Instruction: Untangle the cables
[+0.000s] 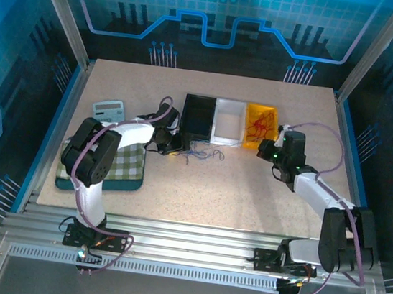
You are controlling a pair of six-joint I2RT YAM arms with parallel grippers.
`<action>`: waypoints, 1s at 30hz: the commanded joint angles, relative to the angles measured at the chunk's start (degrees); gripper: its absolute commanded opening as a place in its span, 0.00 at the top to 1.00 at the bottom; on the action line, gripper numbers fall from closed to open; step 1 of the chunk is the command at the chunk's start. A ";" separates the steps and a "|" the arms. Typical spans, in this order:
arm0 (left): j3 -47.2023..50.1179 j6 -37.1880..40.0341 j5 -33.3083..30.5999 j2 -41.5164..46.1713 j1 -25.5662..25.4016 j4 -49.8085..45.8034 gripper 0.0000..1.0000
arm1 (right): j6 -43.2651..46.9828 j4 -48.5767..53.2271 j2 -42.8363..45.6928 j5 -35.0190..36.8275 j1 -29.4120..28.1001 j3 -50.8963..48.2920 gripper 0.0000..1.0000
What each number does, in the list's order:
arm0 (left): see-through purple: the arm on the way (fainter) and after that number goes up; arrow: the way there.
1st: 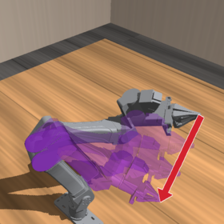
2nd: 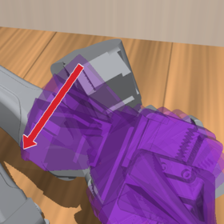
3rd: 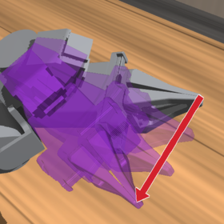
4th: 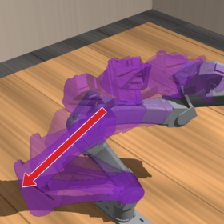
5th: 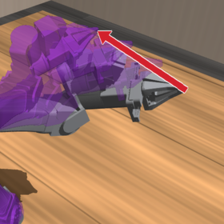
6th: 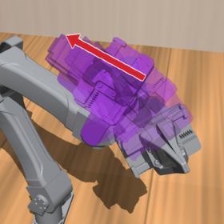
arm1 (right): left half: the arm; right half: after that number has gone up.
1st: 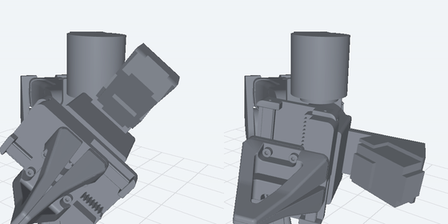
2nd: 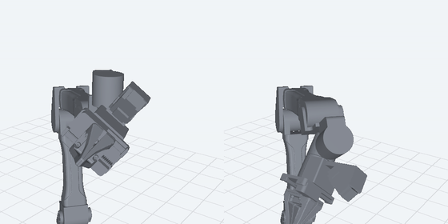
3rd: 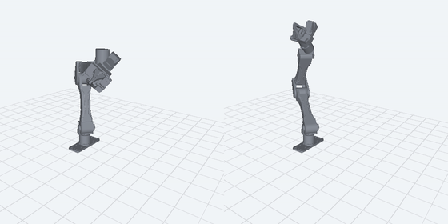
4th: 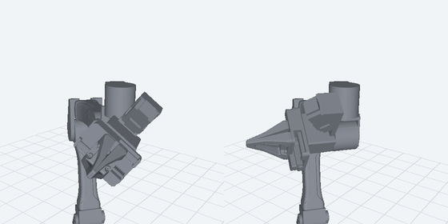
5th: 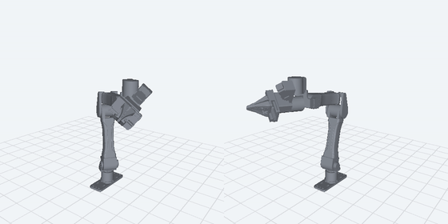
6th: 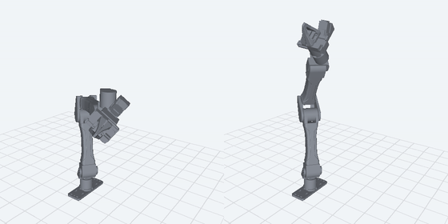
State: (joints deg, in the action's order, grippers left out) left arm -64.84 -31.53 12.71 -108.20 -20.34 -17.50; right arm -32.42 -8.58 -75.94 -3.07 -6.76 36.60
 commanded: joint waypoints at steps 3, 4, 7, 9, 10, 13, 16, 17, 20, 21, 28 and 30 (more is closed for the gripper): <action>-1.94 -2.47 -6.24 -3.04 0.90 -7.00 0.60 | -5.49 4.89 5.27 9.55 8.78 -1.90 1.00; -2.37 -2.75 -6.97 -3.36 0.97 -7.77 0.62 | -6.41 5.76 6.03 10.17 11.14 -2.26 1.00; -2.92 -3.02 -7.10 -4.07 1.00 -8.35 0.64 | -8.64 6.29 6.89 8.56 16.94 -3.24 1.00; -3.35 -3.02 -7.13 -4.37 1.08 -8.72 0.66 | -8.97 7.43 7.21 8.40 19.45 -3.00 1.00; -3.66 -3.09 -7.25 -4.60 1.09 -9.07 0.67 | -8.46 7.14 7.52 7.86 20.56 -3.02 1.00; -4.02 -2.93 -6.82 -4.82 1.05 -9.13 0.68 | -4.68 5.23 7.55 3.22 21.76 -1.75 1.00; -4.07 -3.10 -7.08 -4.82 1.08 -9.22 0.69 | -1.44 4.57 7.77 2.19 19.35 0.25 0.99; -4.14 -3.08 -6.95 -4.98 1.08 -9.16 0.71 | -0.62 2.59 7.59 0.18 18.44 0.65 0.99; -4.57 -2.99 -6.76 -5.35 1.09 -9.30 0.73 | 0.38 -1.40 6.19 -7.01 15.59 2.19 0.98; -4.72 -2.85 -6.77 -5.44 1.09 -9.39 0.74 | 0.85 -2.61 5.46 -9.65 14.21 3.07 0.98; -4.51 -2.87 -6.71 -5.44 1.04 -9.31 0.73 | -5.97 -15.77 -0.41 -24.15 7.22 9.10 0.97; -4.42 -2.84 -6.65 -5.44 1.00 -9.26 0.73 | -8.54 -20.17 -2.89 -27.68 5.52 11.98 0.97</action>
State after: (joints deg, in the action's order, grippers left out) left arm -69.60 -34.44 9.26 -110.98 -20.23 -24.80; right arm -36.67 -18.63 -76.44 -21.93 0.67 44.58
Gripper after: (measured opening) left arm 0.270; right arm 0.042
